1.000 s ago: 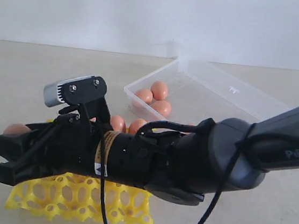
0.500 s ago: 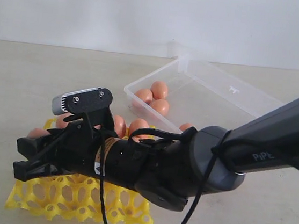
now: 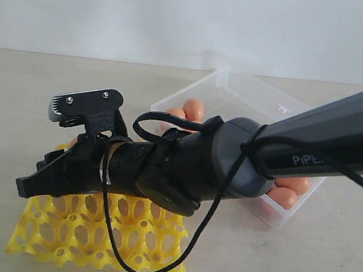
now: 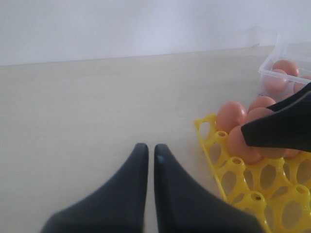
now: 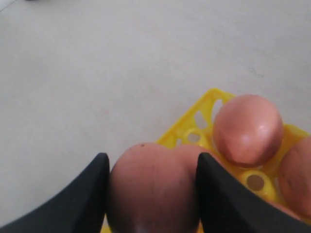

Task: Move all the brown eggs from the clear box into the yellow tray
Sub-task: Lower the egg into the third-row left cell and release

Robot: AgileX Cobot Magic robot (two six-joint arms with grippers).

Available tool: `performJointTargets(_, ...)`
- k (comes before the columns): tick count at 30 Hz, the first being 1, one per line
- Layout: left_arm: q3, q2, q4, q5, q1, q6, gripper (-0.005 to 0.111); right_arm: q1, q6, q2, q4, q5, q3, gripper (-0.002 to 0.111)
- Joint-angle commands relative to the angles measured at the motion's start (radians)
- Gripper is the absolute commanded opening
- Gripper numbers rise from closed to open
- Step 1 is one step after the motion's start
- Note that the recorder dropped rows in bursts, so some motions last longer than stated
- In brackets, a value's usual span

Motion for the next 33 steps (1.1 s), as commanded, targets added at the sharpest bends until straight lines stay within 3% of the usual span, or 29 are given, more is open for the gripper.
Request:
performJointTargets(1, 0.004, -0.003, 0.001, -0.004, -0.004, 0.001, 0.004, 0.019, -0.002, -0.002, -0.112, -0.020, -0.006, 0.000)
performJointTargets(4, 0.004, -0.003, 0.001, -0.004, -0.004, 0.001, 0.004, 0.019, -0.002, -0.002, -0.201, -0.052, -0.006, 0.000)
performJointTargets(13, 0.004, -0.003, 0.001, -0.004, -0.004, 0.001, 0.004, 0.019, -0.006, -0.002, -0.210, -0.041, -0.006, 0.001)
performJointTargets(20, 0.004, -0.003, 0.001, -0.004, -0.004, 0.001, 0.004, 0.019, -0.006, -0.002, -0.214, -0.041, -0.006, 0.033)
performJointTargets(22, 0.004, -0.003, 0.001, -0.004, -0.004, 0.001, 0.004, 0.019, -0.006, -0.002, -0.214, -0.041, -0.006, 0.038)
performJointTargets(33, 0.004, -0.003, 0.001, -0.004, -0.004, 0.001, 0.004, 0.019, -0.006, -0.002, -0.214, -0.041, -0.006, 0.040)
